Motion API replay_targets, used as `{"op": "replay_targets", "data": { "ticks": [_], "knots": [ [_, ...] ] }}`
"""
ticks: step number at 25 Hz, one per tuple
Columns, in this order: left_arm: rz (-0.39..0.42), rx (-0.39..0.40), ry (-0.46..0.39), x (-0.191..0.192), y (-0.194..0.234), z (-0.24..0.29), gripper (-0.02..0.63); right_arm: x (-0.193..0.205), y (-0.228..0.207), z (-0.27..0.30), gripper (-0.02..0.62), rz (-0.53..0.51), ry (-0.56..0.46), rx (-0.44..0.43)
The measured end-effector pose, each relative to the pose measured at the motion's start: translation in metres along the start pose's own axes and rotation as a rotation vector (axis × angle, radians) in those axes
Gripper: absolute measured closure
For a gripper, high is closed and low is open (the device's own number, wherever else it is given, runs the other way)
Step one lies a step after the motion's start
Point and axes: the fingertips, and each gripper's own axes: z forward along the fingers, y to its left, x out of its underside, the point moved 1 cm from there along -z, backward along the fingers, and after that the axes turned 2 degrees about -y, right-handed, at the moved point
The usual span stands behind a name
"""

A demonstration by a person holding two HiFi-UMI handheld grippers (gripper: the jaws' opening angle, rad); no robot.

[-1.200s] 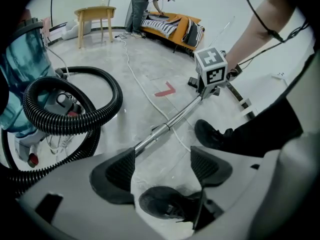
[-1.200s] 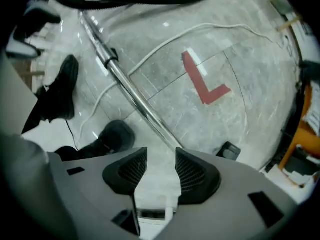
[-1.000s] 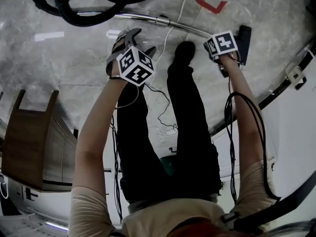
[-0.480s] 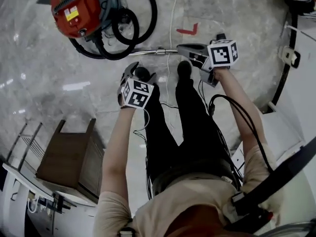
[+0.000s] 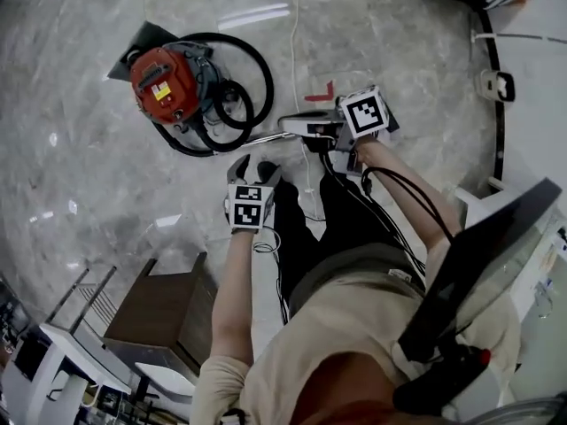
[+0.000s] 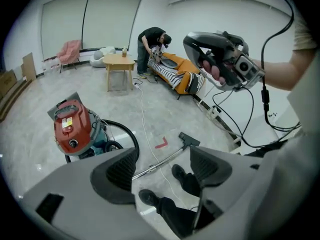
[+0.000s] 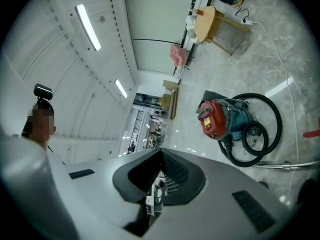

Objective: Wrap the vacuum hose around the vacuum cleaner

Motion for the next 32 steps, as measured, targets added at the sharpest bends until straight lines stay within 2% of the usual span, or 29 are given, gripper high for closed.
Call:
{"op": "replay_targets", "data": {
  "ticks": [4,7,9,11,14,16,18,22,24,29,32],
  "knots": [
    [-0.02,-0.026,-0.015,-0.011,-0.016,-0.044,0.258,0.001,0.054,-0.007,0.591,0.011,0.005,-0.054],
    [-0.022,-0.05,-0.02,-0.021,-0.008,-0.07,0.258,-0.004,0.07,-0.009,0.591,0.041,-0.032,-0.079],
    [-0.053,-0.084,-0.065,-0.035,0.002,-0.081,0.258,-0.011,0.072,-0.004,0.591,0.052,-0.024,-0.082],
    [-0.088,-0.14,-0.135,-0.056,0.005,-0.098,0.264,-0.012,0.089,-0.002,0.591,0.021,0.014,-0.122],
    [-0.09,-0.221,-0.21,-0.087,0.002,-0.145,0.272,-0.009,0.127,-0.004,0.591,-0.164,0.019,-0.177],
    [-0.084,-0.258,-0.276,-0.11,-0.004,-0.172,0.272,-0.02,0.139,-0.011,0.591,-0.343,0.044,-0.123],
    [-0.078,-0.288,-0.335,-0.127,-0.012,-0.192,0.272,-0.031,0.159,-0.019,0.591,-0.525,0.111,-0.085],
    [-0.063,-0.36,-0.405,-0.153,-0.029,-0.221,0.342,-0.049,0.2,-0.036,0.591,-0.841,0.21,-0.046],
    [-0.059,-0.383,-0.456,-0.17,-0.043,-0.23,0.377,-0.055,0.22,-0.048,0.591,-0.932,0.226,-0.056],
    [-0.01,-0.44,-0.521,-0.195,-0.071,-0.25,0.379,-0.033,0.285,-0.062,0.591,-1.099,0.299,-0.171],
    [-0.016,-0.446,-0.556,-0.204,-0.088,-0.259,0.379,-0.005,0.312,-0.068,0.591,-1.095,0.35,-0.274]
  ]
}}
